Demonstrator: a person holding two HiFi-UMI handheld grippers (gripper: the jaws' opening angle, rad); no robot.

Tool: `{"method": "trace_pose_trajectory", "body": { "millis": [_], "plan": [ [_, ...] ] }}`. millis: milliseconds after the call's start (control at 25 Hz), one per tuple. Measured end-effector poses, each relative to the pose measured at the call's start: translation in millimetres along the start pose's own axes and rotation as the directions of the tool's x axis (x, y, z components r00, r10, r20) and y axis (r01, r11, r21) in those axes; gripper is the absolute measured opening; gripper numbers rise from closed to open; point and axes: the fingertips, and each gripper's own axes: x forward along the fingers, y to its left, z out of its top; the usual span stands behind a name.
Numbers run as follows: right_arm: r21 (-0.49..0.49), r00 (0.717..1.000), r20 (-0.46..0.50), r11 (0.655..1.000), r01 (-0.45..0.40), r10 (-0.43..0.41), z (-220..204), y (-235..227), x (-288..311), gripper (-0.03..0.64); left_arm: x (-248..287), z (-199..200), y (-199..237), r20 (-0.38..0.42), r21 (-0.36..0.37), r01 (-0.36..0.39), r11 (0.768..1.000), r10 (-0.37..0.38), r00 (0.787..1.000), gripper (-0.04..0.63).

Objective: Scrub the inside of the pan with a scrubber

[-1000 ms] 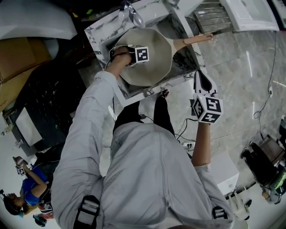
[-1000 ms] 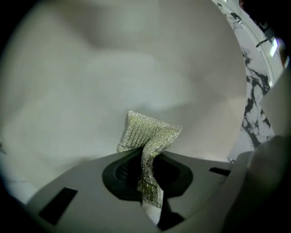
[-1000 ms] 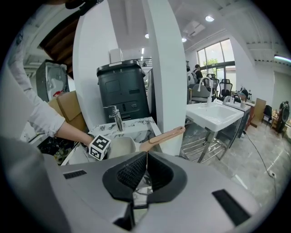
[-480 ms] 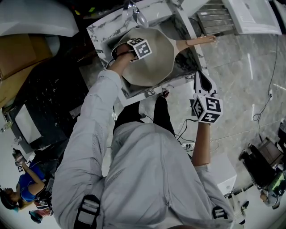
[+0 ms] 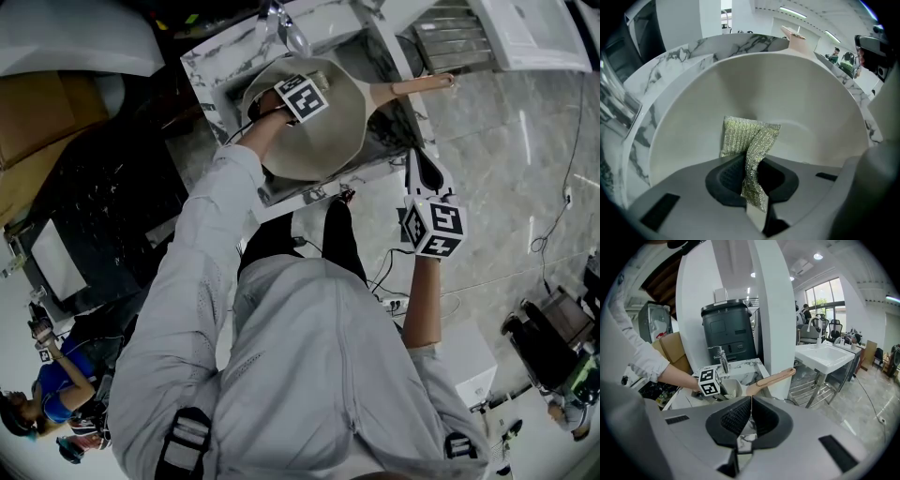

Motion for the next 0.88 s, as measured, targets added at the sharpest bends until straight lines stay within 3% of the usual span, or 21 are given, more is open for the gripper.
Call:
{"method": "trace_pose_trajectory", "body": {
  "millis": [440,640,880],
  "plan": [
    [0.005,1.0,-0.001,1.0,0.001,-0.001,-3.4,1.6,-1.1,0.035,-2.1,39.2,-46.9,0.097,0.133,0.105,0.986,-0.119,0.988,0.06],
    [0.004,1.0,-0.001,1.0,-0.004,0.004,-3.4,6.3,-0.8,0.035,-6.8,41.5,-85.9,0.076,0.251,0.246,0.936,-0.272,0.959,0.06],
    [0.002,1.0,0.0,1.0,-0.011,0.011,-2.4,11.7,2.1,0.035,-7.9,24.6,-112.7,-0.004,0.345,0.313,0.885,-0.333,0.943,0.06]
  ]
}}
